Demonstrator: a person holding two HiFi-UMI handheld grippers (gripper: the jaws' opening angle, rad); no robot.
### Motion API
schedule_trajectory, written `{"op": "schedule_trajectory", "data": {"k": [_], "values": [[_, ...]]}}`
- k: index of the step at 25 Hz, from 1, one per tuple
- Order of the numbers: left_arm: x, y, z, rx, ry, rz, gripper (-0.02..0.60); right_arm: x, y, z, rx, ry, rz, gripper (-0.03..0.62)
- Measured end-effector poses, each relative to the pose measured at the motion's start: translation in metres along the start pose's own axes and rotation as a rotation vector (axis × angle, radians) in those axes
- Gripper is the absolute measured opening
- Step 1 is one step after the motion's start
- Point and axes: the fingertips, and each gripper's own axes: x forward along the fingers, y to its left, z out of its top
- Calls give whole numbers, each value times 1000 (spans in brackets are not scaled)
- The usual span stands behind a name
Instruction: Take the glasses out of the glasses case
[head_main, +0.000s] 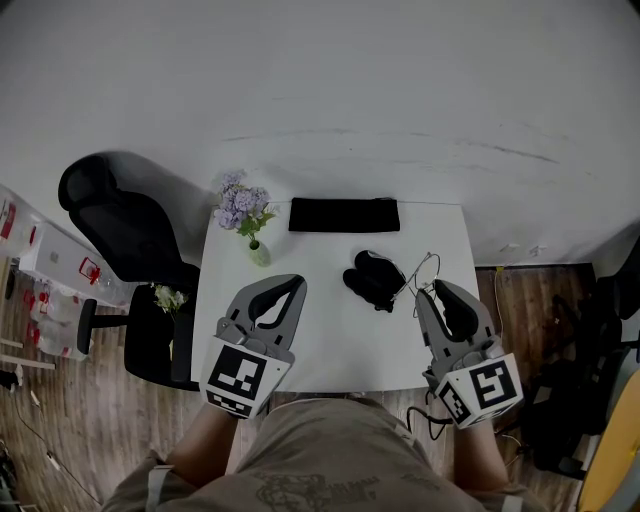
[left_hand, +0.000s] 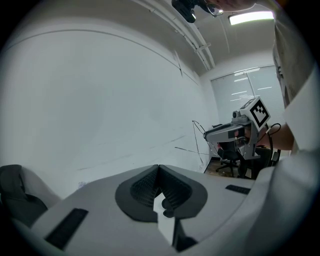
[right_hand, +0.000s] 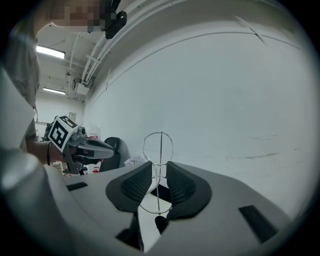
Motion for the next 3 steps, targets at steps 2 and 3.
{"op": "schedule_trajectory", "data": {"k": [2, 3], "values": [[1, 0, 0, 1, 0, -3, 17, 1, -1, -2, 1, 3, -4, 110], [1, 0, 0, 1, 0, -5, 17, 1, -2, -2, 1, 5, -6, 110]]}}
